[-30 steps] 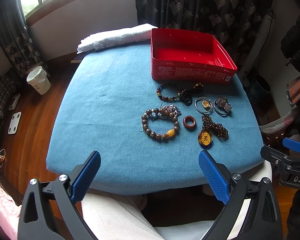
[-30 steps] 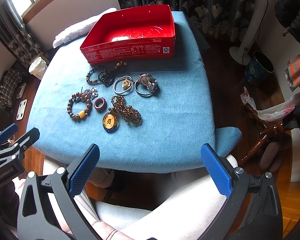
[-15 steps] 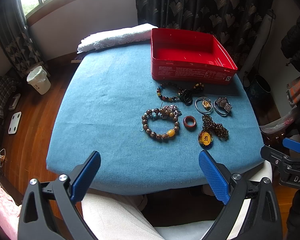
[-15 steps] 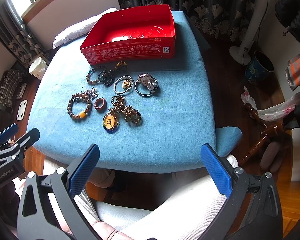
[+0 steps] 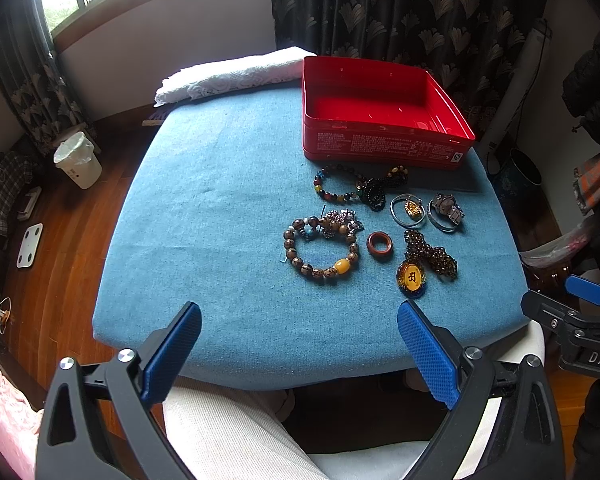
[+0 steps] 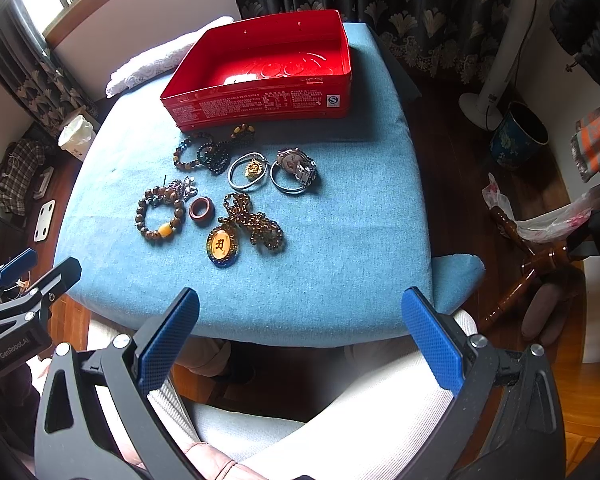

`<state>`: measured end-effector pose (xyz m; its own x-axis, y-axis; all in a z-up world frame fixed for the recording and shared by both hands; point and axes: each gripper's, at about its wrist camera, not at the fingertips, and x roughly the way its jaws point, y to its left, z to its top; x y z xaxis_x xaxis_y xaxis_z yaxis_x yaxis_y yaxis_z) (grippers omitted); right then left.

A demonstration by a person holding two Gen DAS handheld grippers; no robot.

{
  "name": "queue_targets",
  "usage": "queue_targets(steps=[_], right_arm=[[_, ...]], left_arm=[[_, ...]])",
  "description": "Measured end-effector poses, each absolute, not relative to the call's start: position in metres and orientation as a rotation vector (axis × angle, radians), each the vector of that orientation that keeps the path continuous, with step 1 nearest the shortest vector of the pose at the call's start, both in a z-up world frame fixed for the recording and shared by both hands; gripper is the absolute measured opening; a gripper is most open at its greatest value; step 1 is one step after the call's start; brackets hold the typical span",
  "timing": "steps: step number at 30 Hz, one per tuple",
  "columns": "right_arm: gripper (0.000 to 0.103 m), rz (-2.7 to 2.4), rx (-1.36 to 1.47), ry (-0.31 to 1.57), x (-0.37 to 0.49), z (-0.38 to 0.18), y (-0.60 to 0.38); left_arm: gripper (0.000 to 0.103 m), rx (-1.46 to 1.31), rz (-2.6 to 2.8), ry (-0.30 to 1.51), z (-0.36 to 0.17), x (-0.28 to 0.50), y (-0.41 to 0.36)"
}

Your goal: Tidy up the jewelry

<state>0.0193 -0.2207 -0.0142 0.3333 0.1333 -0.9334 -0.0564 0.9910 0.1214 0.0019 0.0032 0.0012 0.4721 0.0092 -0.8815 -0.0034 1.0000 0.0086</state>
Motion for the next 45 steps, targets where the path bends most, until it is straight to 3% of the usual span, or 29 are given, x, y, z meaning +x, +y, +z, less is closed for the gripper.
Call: queue_targets(steps=[31, 37, 40, 43, 45], right_arm=[[0.098, 0.155, 0.072, 1.232, 0.026, -0.025, -0.215], [0.098, 0.236, 0.102, 1.256, 0.036, -0.043, -0.208], [0.091, 0.258, 0.103, 1.272, 0.042, -0.051, -0.204], [0.069, 0.297, 0.128, 1.318, 0.052, -0.064, -0.200], [0.068, 0.309, 0.137, 1.337, 0.058, -0.072, -0.199]], left_arm=[[0.096, -0.002, 0.058, 1.086, -0.015, 0.018, 0.024], [0.087, -0.027, 0.047, 1.142, -0.036, 0.038, 0.036], [0.081, -0.027, 0.032, 1.166, -0.047, 0.047, 0.034], [0.077, -0.013, 0.024, 1.190, -0.059, 0.059, 0.031], [0.074, -0.014, 0.014, 1.208, -0.066, 0.066, 0.030]])
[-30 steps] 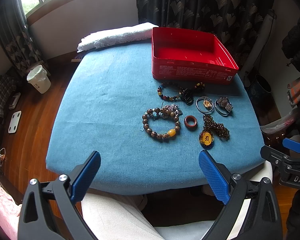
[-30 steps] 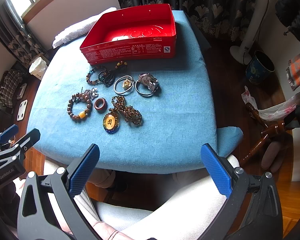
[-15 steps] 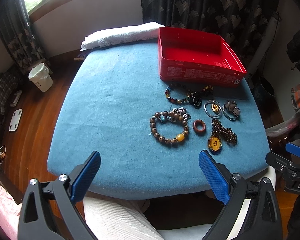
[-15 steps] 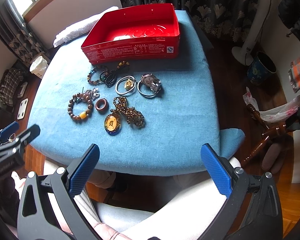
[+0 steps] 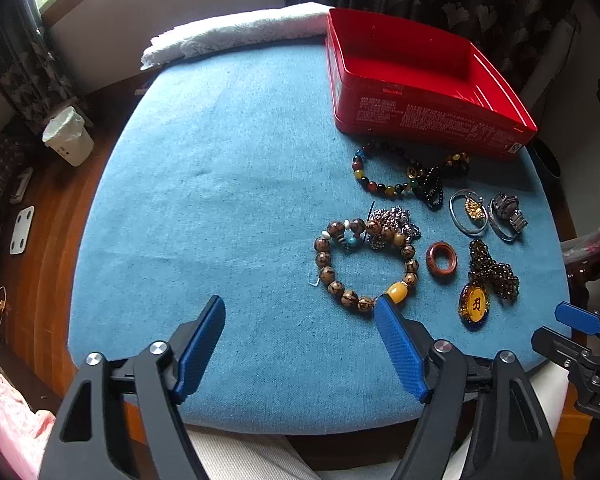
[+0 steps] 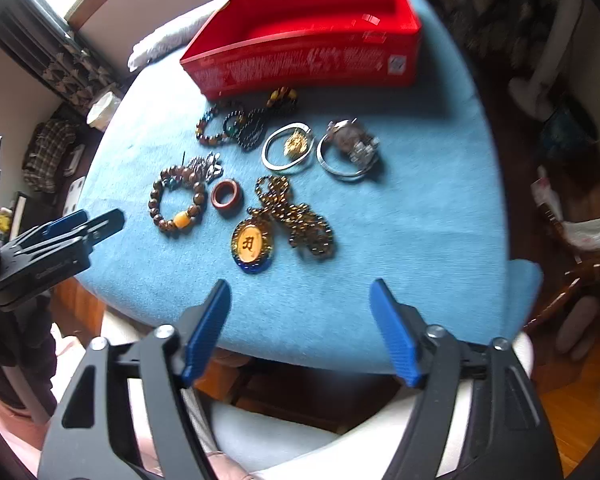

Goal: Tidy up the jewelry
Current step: 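Grasp the brown bead bracelet with the left tool while the right tool grasps the beaded pendant chain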

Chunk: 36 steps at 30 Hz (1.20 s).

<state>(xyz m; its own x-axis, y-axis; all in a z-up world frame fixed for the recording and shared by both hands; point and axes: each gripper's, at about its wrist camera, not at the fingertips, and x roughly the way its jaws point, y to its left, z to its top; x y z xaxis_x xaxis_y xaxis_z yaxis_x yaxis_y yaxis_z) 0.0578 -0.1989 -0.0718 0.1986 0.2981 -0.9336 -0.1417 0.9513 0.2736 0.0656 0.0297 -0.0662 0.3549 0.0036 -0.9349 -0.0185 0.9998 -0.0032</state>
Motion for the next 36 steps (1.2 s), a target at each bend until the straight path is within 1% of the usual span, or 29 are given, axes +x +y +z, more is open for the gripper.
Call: queue_targets(steps=[2, 10, 14, 19, 21, 24, 25, 27, 29, 32, 36], right_arm=[[0.062, 0.316, 0.124, 1.350, 0.065, -0.079, -0.196], [0.052, 0.355, 0.042, 1.361, 0.094, -0.091, -0.187], [0.044, 0.393, -0.006, 1.386, 0.106, -0.103, -0.179], [0.043, 0.431, -0.054, 1.361, 0.108, -0.103, -0.173], [0.042, 0.438, -0.059, 1.355, 0.108, -0.104, -0.174], [0.034, 0.427, -0.024, 1.366, 0.108, -0.104, -0.182], [0.028, 0.413, 0.000, 1.374, 0.109, -0.104, -0.187], [0.021, 0.392, 0.021, 1.393, 0.109, -0.104, -0.194], [0.021, 0.370, 0.034, 1.410, 0.103, -0.103, -0.202], [0.021, 0.390, 0.028, 1.419, 0.093, -0.100, -0.203], [0.030, 0.398, -0.007, 1.416, 0.098, -0.100, -0.194]], left_arm=[[0.071, -0.013, 0.015, 1.219, -0.073, 0.072, 0.030], [0.069, -0.003, 0.009, 1.255, -0.089, 0.090, 0.029], [0.069, 0.002, 0.011, 1.274, -0.097, 0.098, 0.028], [0.069, -0.002, -0.001, 1.303, -0.106, 0.103, 0.026], [0.069, 0.004, 0.000, 1.303, -0.109, 0.106, 0.025], [0.067, -0.004, -0.009, 1.300, -0.109, 0.110, 0.025], [0.065, -0.005, -0.010, 1.299, -0.109, 0.111, 0.025], [0.060, 0.000, -0.020, 1.296, -0.108, 0.110, 0.025], [0.057, 0.002, -0.024, 1.293, -0.108, 0.108, 0.024], [0.057, 0.004, -0.026, 1.289, -0.108, 0.107, 0.021], [0.060, 0.014, -0.016, 1.284, -0.109, 0.111, 0.018]])
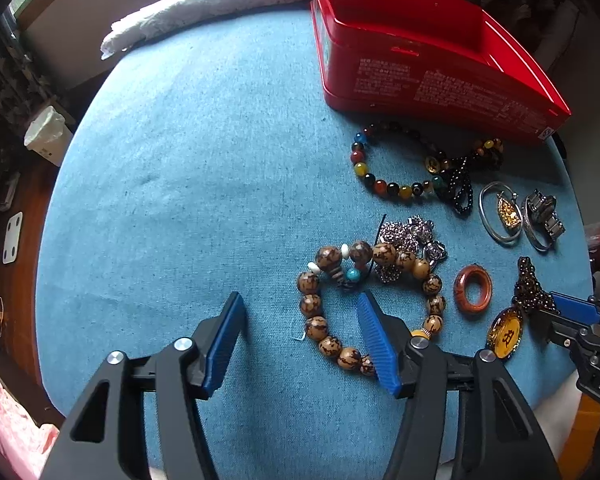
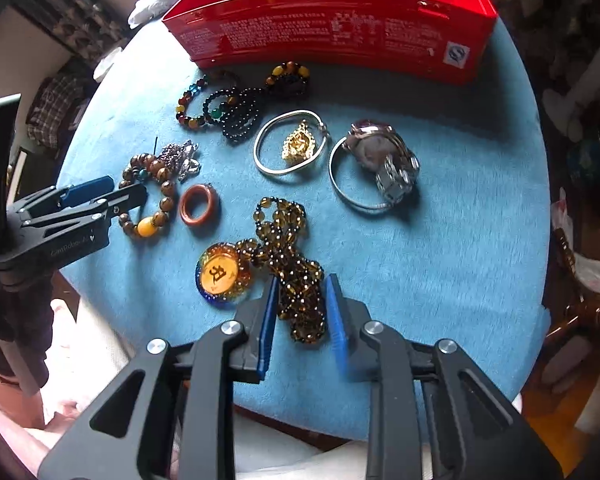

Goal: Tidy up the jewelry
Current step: 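Grasp the brown bead bracelet with the left tool while the right tool grasps the beaded pendant chain, then carry both held strands into the red tin and open both tools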

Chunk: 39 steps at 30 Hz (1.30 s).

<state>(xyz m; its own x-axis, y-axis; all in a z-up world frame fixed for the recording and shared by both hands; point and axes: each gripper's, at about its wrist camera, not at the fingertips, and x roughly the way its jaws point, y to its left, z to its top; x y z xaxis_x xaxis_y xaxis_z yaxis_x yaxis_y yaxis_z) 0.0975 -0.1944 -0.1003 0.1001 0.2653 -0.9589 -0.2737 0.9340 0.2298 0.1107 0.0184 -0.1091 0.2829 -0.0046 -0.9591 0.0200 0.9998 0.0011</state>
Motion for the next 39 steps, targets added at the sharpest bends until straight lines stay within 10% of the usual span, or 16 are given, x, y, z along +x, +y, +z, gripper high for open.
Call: queue_targets(steps=[9, 14, 39], right_arm=[[0.024, 0.409, -0.140, 1.340, 0.104, -0.101, -0.177], [0.019, 0.403, -0.055, 1.350, 0.105, -0.099, -0.188], [0.017, 0.354, 0.032, 1.197, 0.095, -0.024, -0.209]], left_arm=[[0.058, 0.007, -0.027, 1.266, -0.110, 0.118, 0.017], [0.013, -0.027, -0.083, 1.259, -0.106, 0.119, 0.012], [0.011, -0.190, -0.235, 1.032, -0.006, 0.085, 0.016]])
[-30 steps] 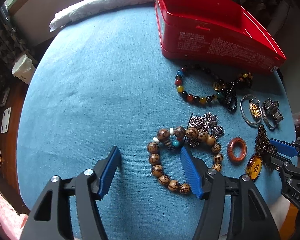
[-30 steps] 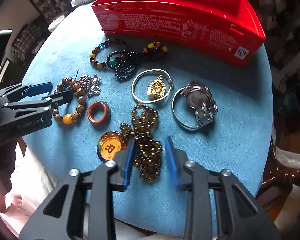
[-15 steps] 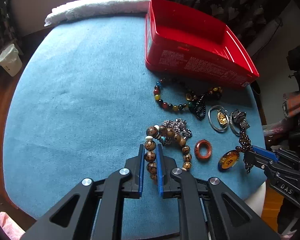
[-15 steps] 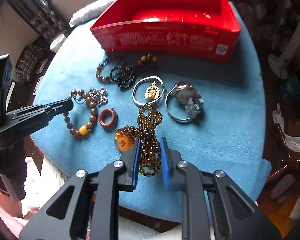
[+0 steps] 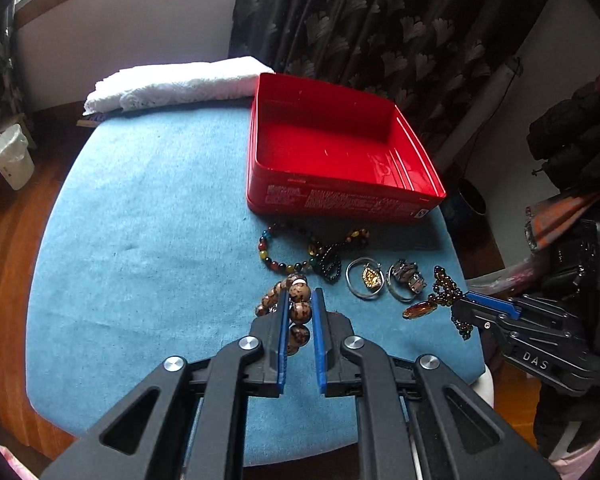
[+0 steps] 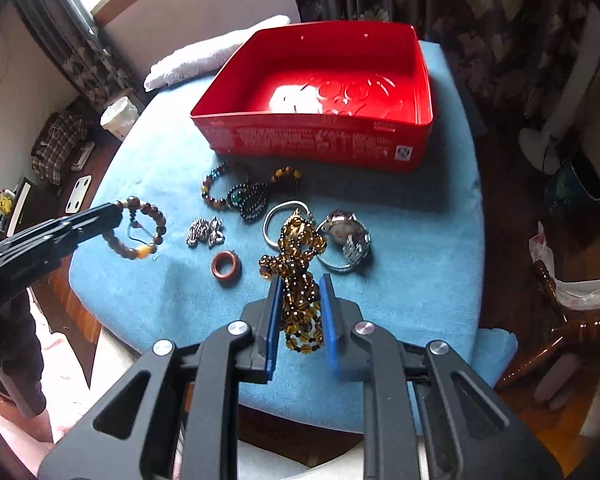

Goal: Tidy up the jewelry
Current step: 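Carry both held strands into the red tin and open both tools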

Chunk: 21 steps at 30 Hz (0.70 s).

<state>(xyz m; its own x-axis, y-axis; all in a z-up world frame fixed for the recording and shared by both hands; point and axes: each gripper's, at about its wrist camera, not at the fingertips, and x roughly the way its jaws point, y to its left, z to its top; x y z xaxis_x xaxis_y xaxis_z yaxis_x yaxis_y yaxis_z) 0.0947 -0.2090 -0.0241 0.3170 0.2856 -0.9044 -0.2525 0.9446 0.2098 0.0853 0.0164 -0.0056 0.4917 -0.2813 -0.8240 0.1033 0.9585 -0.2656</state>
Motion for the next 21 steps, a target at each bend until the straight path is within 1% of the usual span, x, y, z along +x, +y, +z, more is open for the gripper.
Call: queue_targets(steps=[9, 14, 21], right_arm=[[0.017, 0.356, 0.052, 1.130, 0.123, 0.004, -0.223], [0.017, 0.348, 0.043, 1.089, 0.154, 0.019, -0.224], [0.017, 0.329, 0.041, 1.050, 0.207, 0.026, -0.223]], left_arm=[[0.011, -0.192, -0.261, 0.946, 0.024, 0.107, 0.010], [0.011, -0.183, -0.280, 0.888, 0.041, 0.141, -0.001], [0.011, -0.167, -0.273, 0.831, 0.048, 0.202, -0.019]])
